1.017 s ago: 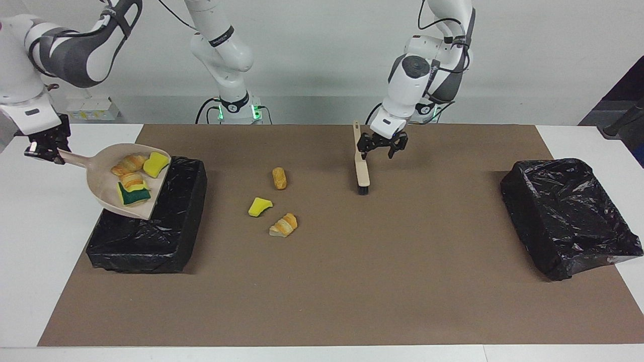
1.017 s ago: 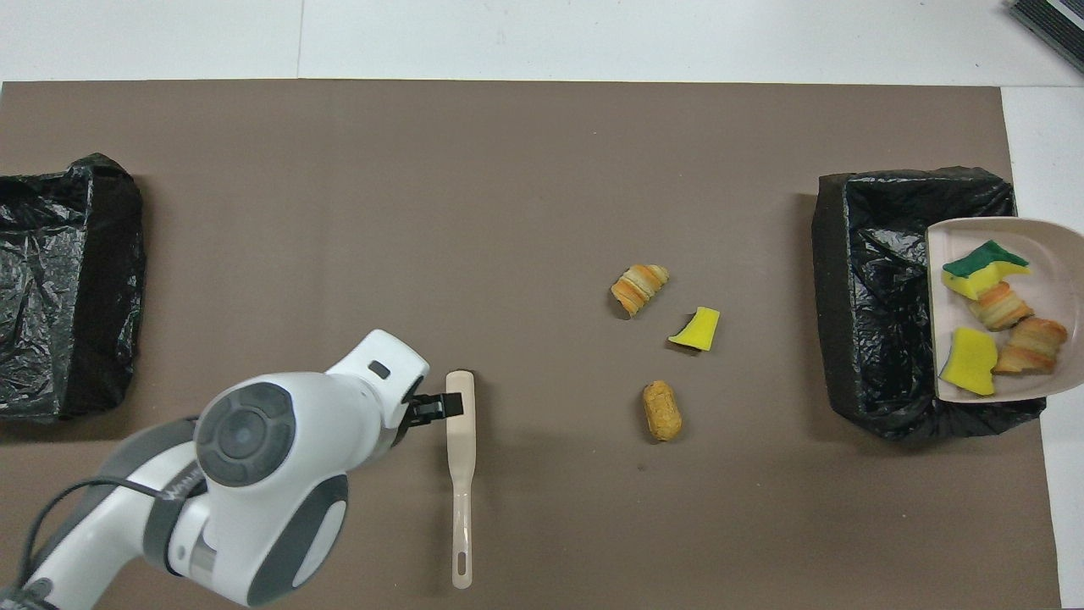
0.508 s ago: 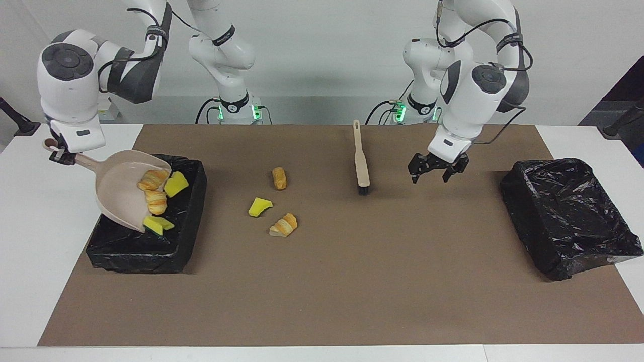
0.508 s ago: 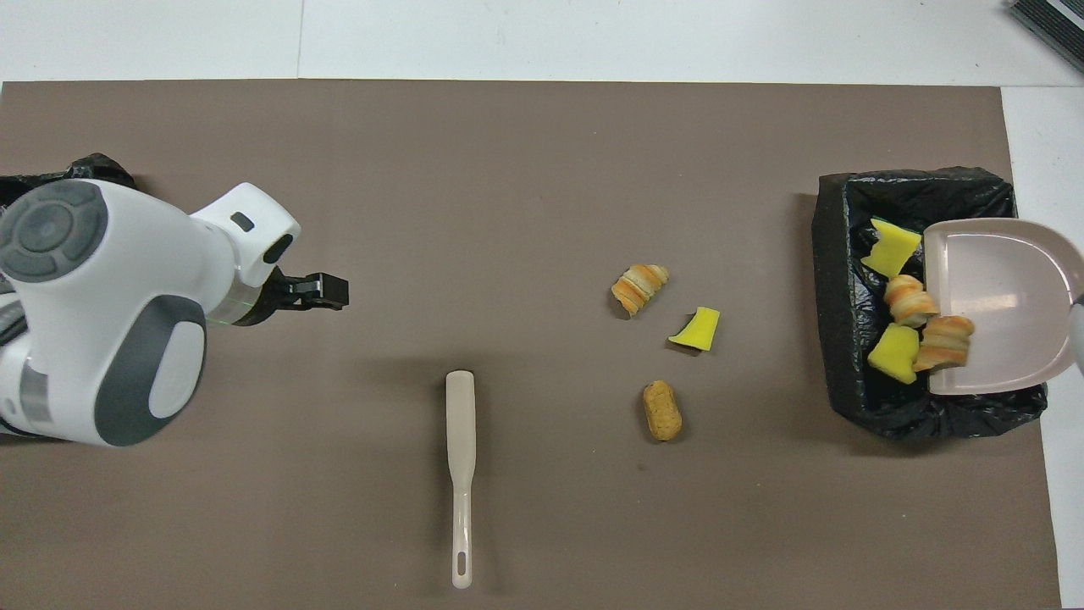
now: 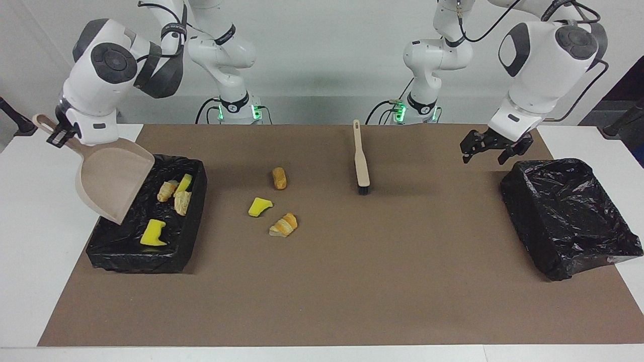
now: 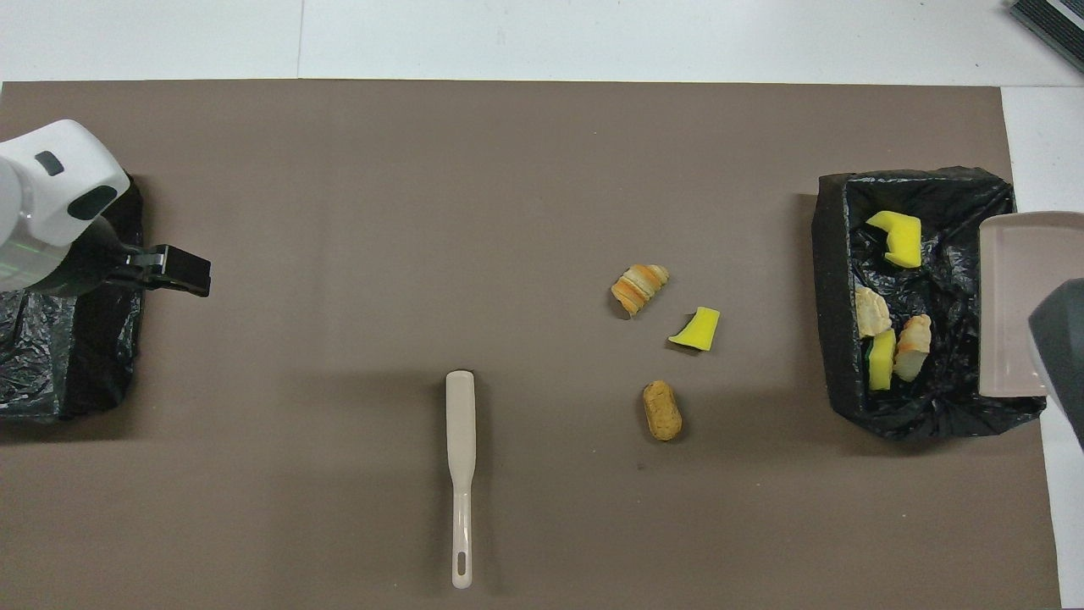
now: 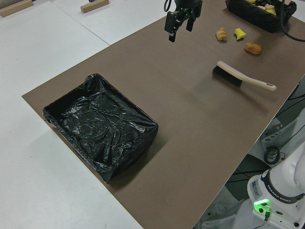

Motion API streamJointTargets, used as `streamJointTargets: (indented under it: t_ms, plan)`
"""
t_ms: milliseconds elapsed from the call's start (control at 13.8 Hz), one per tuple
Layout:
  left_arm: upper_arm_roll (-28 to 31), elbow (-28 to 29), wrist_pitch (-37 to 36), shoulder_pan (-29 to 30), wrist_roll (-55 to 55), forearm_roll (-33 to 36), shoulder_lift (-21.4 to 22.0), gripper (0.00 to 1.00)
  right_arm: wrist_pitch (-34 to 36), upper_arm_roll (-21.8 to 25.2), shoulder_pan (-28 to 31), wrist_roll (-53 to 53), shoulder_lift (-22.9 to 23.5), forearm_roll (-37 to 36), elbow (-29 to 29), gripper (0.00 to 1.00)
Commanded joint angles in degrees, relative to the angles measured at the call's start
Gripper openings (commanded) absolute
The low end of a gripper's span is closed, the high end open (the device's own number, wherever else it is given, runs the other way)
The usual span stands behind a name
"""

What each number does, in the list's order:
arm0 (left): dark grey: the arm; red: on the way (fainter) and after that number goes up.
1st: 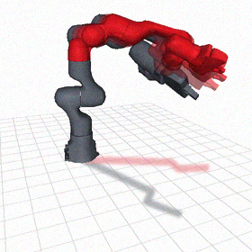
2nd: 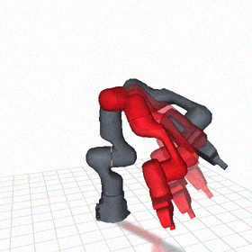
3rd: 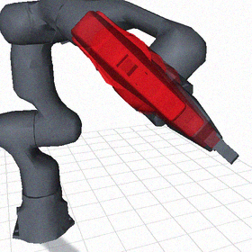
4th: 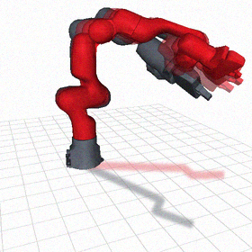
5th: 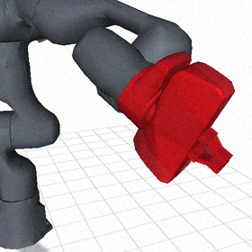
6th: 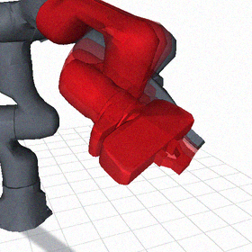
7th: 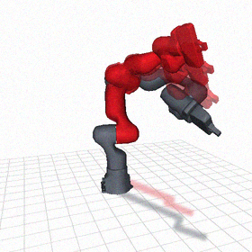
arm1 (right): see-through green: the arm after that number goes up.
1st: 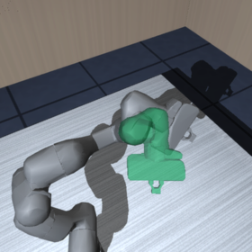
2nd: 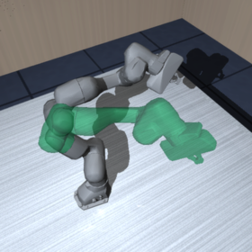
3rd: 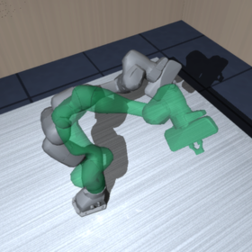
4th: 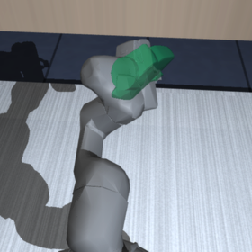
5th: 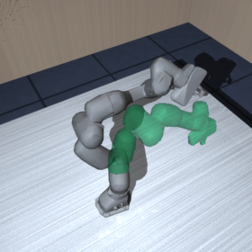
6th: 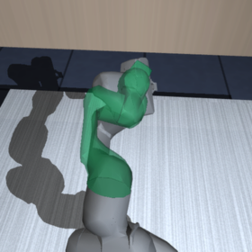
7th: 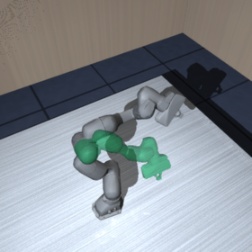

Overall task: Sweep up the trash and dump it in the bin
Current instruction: 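Tip the dustpan into the bin with the right gripper while the left gripper withdraws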

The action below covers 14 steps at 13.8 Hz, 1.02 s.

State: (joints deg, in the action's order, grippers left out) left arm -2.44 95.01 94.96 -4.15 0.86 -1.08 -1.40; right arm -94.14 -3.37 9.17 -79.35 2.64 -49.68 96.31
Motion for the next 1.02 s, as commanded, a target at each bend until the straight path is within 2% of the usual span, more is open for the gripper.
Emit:
streamJointTargets:
  t_ms: [0, 291, 436, 654, 944]
  plan:
    - [-0.5, -0.3, -0.9, 0.1, -1.1, 1.1, -0.3, 1.00, 1.2, -0.8, 0.1, -1.9, -0.2, 0.5, -4.0, 0.00]
    - [-0.5, -0.3, -0.9, 0.0, -0.9, 1.1, -0.3, 1.00, -1.2, -1.8, -0.3, 7.9, 0.8, 14.8, -5.3, 0.00]
    - [-0.5, -0.4, -0.9, 0.2, -0.8, 1.1, -0.4, 1.00, -2.0, -1.9, -2.6, 14.5, 1.1, 20.7, -5.3, 0.00]
    - [-0.5, -0.4, -0.9, 0.1, -0.8, 1.1, -0.4, 1.00, -2.0, -2.1, -8.4, 33.9, 2.0, 23.2, -5.6, 0.00]
    - [-0.5, -0.4, -0.9, 0.1, -0.8, 1.1, -0.4, 1.00, -3.1, -2.2, -14.3, 56.5, 8.9, 33.5, -12.5, 0.00]
